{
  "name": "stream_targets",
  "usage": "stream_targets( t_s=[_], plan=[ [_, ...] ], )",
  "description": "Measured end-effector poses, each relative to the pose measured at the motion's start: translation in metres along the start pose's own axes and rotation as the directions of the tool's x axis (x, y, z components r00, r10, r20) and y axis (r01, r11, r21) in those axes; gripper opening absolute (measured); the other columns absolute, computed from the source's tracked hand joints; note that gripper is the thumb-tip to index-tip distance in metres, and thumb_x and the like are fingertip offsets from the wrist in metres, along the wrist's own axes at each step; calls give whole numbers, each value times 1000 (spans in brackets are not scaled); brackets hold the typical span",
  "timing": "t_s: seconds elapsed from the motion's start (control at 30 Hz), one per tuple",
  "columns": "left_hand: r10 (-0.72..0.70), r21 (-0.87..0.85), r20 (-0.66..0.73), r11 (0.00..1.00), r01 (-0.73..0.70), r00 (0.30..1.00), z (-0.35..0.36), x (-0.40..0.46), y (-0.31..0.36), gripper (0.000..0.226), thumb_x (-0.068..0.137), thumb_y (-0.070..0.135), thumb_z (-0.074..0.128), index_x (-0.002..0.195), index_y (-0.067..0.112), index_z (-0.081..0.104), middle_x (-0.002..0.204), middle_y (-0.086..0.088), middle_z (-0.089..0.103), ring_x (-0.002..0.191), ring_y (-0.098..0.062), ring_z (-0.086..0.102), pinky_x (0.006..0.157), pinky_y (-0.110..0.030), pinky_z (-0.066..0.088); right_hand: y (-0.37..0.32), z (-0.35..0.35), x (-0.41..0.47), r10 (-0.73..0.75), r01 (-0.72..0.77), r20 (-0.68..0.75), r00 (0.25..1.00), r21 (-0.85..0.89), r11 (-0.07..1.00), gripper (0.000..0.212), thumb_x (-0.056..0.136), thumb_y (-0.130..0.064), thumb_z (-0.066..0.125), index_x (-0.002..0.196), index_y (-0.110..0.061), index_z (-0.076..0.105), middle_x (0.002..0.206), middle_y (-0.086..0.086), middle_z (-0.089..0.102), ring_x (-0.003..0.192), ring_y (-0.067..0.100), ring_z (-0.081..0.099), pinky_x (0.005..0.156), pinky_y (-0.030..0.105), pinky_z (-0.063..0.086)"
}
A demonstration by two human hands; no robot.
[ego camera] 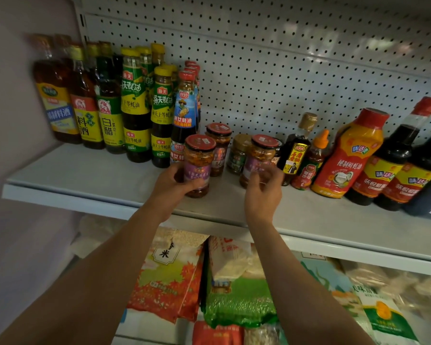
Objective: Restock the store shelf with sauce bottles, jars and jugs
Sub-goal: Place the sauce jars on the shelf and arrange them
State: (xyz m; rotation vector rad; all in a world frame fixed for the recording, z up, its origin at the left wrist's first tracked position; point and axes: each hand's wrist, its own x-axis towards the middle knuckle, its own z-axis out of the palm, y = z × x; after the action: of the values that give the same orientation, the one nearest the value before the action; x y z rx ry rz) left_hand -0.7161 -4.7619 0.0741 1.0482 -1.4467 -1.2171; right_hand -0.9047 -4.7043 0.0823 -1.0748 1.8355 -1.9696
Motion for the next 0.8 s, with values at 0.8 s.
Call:
stream_targets(
  t_s=[0.8],
  plan=[
    [19,49,-35,999,-18,999,3,-3,4,59,77,22,82,130,23,56,116,8,64,107,-8,58,83,-20,45,-6,53,-2,152,-291,580,800,153,944,81,86,-76,34,154,-32,36,158,-5,40,145,14,35,121,39,25]
  ],
)
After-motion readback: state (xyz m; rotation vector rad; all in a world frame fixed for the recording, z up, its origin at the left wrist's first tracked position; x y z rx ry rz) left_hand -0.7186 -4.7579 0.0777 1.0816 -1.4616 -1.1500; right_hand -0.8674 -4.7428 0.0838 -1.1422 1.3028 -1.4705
